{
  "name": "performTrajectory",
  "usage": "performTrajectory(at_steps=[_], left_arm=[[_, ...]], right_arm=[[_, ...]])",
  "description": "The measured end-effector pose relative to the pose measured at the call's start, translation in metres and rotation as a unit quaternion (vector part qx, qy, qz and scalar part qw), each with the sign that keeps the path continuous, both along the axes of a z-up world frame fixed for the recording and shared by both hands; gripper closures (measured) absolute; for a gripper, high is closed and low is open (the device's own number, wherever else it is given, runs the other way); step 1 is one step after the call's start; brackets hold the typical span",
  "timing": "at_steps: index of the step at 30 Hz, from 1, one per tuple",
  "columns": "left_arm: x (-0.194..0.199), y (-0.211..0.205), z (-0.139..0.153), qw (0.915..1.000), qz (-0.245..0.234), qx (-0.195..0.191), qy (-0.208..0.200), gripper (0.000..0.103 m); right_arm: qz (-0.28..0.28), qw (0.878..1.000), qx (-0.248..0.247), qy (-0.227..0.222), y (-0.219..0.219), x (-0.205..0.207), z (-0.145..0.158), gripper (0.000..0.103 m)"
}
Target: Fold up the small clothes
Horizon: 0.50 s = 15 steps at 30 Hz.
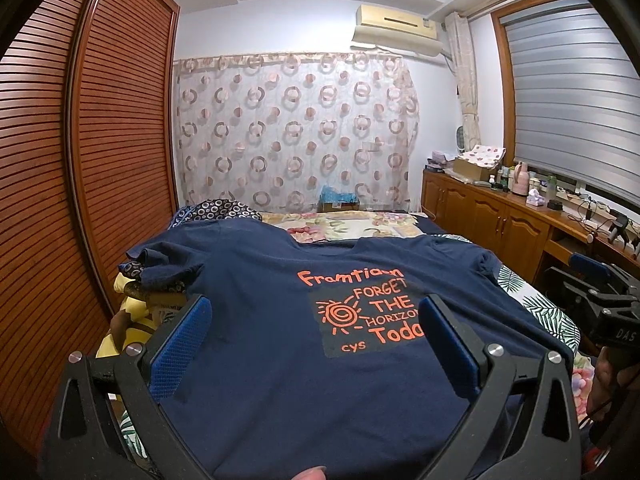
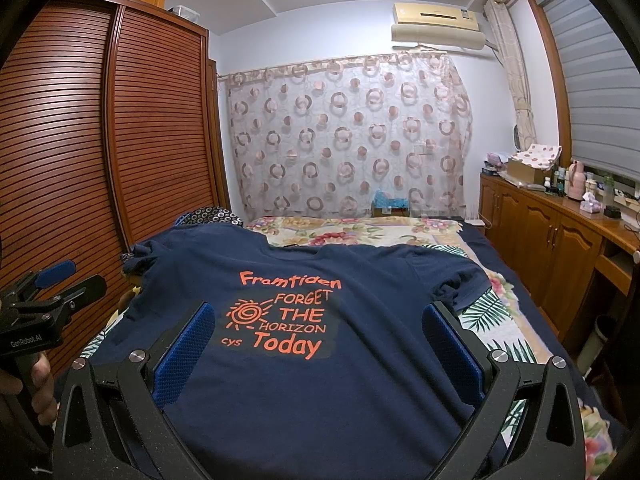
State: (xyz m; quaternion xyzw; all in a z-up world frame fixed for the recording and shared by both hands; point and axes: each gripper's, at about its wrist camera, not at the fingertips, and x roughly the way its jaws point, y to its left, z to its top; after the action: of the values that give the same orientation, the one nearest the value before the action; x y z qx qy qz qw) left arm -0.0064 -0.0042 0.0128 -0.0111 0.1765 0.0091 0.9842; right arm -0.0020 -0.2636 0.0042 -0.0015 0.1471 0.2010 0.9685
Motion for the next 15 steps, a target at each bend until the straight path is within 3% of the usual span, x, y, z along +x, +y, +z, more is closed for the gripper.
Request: performTrajectory(at_steps=[15], left_arm=[[-0.0022,-0.0004,0.0027,1.0,-0.002,0.001,-0.003,0.0]], right_arm=[[0.0,1.0,0.001,0.0,-0.0001,0.0001,-0.0001,0.0]])
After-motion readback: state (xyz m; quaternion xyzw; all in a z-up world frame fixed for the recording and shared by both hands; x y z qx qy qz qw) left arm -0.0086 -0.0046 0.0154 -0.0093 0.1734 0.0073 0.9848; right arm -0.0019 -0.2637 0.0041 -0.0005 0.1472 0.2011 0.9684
